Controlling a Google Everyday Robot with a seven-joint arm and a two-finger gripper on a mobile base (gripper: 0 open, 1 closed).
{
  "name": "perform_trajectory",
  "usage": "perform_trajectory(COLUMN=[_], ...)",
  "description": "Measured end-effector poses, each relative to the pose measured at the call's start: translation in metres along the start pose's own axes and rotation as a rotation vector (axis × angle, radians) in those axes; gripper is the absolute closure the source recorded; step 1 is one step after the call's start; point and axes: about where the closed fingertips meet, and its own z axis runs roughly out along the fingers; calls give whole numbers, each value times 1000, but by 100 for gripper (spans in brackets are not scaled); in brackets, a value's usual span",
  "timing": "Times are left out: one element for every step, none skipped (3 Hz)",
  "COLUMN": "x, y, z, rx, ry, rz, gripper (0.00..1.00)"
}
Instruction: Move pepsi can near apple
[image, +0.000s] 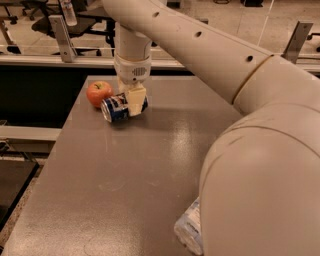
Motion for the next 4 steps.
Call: perform_trajectory(x=[-1, -2, -3, -3], y=[-3, -6, -9, -9], z=[2, 4, 6, 6], rx=[9, 17, 23, 23], ry=[-3, -7, -9, -9], rz=[-1, -2, -2, -2], gripper=[37, 13, 0, 0])
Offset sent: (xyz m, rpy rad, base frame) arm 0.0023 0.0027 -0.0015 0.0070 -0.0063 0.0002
